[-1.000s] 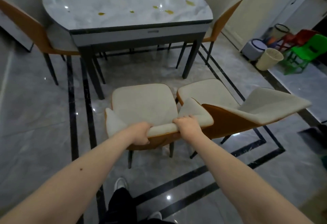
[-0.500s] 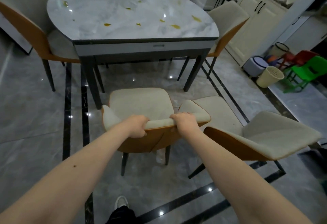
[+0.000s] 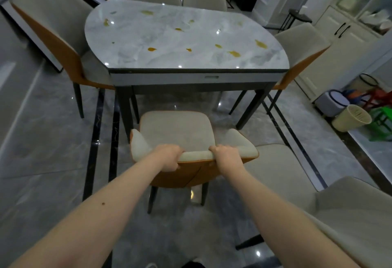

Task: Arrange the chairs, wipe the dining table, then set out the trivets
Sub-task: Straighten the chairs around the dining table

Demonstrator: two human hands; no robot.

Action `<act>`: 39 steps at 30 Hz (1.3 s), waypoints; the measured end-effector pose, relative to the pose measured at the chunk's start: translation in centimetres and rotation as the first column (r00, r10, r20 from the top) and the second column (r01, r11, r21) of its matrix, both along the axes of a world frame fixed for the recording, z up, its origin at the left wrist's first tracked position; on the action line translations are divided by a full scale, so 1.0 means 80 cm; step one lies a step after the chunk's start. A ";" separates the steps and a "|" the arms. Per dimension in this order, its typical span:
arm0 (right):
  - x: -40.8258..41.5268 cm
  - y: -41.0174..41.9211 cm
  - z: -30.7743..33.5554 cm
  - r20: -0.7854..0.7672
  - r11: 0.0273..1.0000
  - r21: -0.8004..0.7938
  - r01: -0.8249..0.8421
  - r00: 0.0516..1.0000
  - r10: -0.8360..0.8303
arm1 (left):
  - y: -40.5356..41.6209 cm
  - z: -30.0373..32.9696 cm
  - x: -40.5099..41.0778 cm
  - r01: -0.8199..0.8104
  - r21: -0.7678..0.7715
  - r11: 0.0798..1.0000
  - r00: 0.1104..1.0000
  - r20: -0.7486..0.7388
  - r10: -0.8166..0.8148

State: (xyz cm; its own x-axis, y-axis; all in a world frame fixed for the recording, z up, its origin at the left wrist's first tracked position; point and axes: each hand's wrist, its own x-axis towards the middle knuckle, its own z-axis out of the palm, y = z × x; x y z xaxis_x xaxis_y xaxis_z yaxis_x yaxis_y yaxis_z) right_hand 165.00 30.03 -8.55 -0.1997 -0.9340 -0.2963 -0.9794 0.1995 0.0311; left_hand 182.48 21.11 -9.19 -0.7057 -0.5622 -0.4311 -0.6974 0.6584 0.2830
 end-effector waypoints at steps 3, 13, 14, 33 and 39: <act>-0.016 -0.035 0.001 0.019 0.998 -0.047 -0.037 0.999 0.038 | -0.034 0.009 -0.009 -0.043 -0.002 0.999 0.999 -0.012 0.043; -0.070 -0.133 0.000 0.020 0.989 -0.086 -0.124 0.992 0.126 | -0.102 0.012 -0.061 -0.179 -0.082 0.980 0.984 -0.026 0.178; -0.074 -0.139 -0.002 0.015 0.989 -0.084 -0.121 0.992 0.123 | -0.105 0.012 -0.066 -0.181 -0.097 0.979 0.983 -0.026 0.180; -0.060 -0.243 -0.007 -0.006 0.998 -0.043 -0.039 0.999 0.038 | -0.213 0.001 -0.058 -0.079 -0.224 0.971 0.997 -0.013 0.078; -0.032 -0.242 -0.025 -0.002 0.998 -0.060 -0.026 1.000 0.026 | -0.222 -0.022 -0.030 -0.086 -0.166 0.982 0.996 -0.034 0.082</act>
